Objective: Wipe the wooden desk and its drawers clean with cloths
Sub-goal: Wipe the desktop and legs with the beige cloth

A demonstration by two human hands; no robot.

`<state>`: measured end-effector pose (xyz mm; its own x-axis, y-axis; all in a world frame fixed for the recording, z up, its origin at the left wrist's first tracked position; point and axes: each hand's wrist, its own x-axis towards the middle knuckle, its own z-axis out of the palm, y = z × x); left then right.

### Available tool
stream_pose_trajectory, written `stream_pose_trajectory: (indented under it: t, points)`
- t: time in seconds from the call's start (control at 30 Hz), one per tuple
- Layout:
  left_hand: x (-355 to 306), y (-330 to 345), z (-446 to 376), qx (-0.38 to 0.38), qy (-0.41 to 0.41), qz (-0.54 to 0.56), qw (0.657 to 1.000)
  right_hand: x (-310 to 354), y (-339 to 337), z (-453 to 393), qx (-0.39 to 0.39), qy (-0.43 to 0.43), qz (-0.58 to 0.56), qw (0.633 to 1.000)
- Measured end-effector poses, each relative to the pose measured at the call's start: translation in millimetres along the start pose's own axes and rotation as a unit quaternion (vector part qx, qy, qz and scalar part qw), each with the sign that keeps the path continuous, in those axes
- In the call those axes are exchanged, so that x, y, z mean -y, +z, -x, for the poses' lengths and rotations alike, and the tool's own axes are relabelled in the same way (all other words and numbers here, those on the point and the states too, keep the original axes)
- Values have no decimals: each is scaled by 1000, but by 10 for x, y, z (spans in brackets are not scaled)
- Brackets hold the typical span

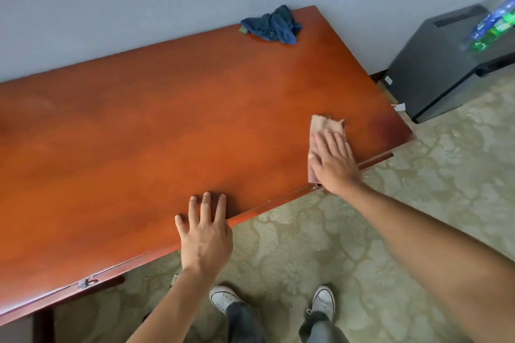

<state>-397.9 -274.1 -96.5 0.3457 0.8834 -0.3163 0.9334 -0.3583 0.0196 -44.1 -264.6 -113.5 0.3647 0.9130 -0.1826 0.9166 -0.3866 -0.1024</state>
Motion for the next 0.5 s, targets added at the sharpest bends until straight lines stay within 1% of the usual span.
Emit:
stream_pose_trajectory:
  t: [0.03,0.07,0.1,0.13,0.2,0.23,0.27,0.3,0.33,0.4,0.43,0.5]
  points:
    - [-37,-36,-2,8,-11,-8,1000,-234,-28,-24,-4,65,-15,998]
    - [-88,-71,-15,16,-26,-10,999,-390,-14,1,-12,107,-30,994]
    - [-162,-111,-22,27,-44,-7,999,-464,16,73,-23,123,-31,992]
    - [-263,-158,-24,38,-62,-8,997,-466,59,187,-41,105,-18,993]
    - [-493,-256,-39,59,-92,-15,994,-430,103,430,-68,8,10,998]
    - [-601,-304,-55,70,-104,-10,992,-445,81,509,-80,-34,-6,996]
    - [-695,-336,-72,74,-110,1,991,-490,59,551,-97,-52,-40,993]
    - [-784,-366,-88,72,-106,11,992,-544,13,574,-100,-38,-107,989]
    - [-874,-392,-93,65,-89,21,994,-595,-60,586,-104,6,-185,977]
    - [-1085,-436,-105,53,-9,28,998,-746,-114,562,-132,110,-314,934]
    - [-1218,-470,-120,60,36,23,997,-830,-151,543,-152,140,-355,912]
    - [-1483,-528,-183,81,92,20,992,-1015,-254,485,-168,145,-390,894]
